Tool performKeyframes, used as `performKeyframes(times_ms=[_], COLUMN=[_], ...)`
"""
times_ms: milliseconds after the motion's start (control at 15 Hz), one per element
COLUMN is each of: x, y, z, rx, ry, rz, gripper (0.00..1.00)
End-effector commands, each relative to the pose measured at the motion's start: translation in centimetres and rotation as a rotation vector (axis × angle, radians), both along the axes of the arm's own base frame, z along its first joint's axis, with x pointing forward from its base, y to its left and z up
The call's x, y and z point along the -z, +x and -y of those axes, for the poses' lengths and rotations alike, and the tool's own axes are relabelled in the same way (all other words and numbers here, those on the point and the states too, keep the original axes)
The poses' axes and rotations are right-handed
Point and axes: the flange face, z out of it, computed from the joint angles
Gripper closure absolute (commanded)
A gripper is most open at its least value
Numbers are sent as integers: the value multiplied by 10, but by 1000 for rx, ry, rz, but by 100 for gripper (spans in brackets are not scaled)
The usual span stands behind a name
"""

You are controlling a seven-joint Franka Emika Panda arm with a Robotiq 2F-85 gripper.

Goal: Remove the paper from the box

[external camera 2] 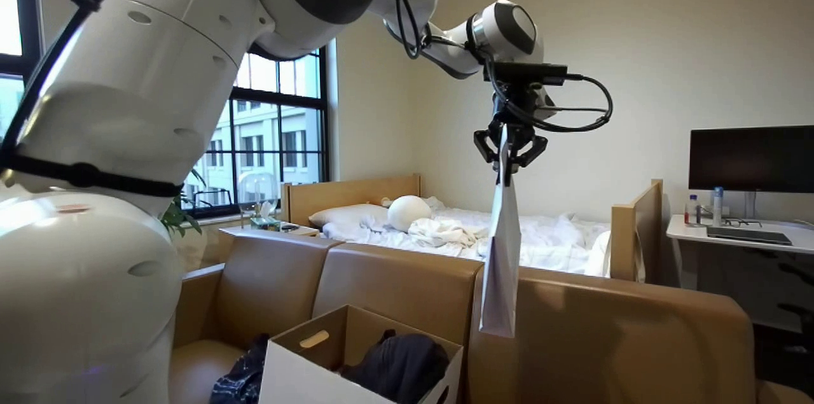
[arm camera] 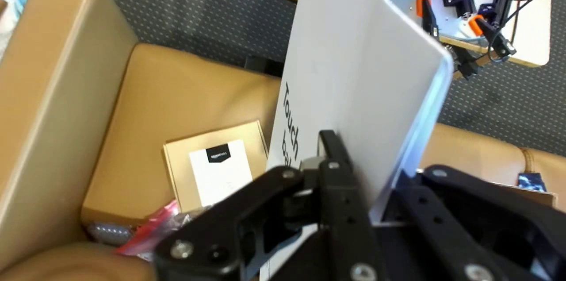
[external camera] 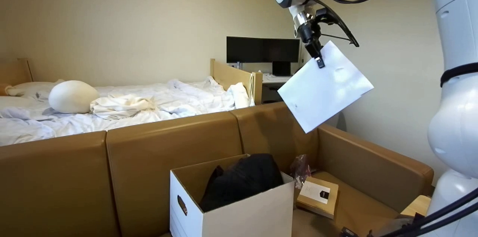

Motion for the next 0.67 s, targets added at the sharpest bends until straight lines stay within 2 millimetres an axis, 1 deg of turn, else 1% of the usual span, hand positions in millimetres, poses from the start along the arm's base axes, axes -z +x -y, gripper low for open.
performKeyframes(times_ms=[0,133,200,267,333,467,600], x=[10,24,40,52,65,85,93], y=[16,35,44,51,52,49,43], z=[44,69,82,93,104,119,126], rx=[68,169,205,250,281,332,370], ry=[-46,-77,-76,-85,-96,-141,-189], rz=[-20,104,138,166,157,101,35], gripper=[96,96,96,96,96,96,96])
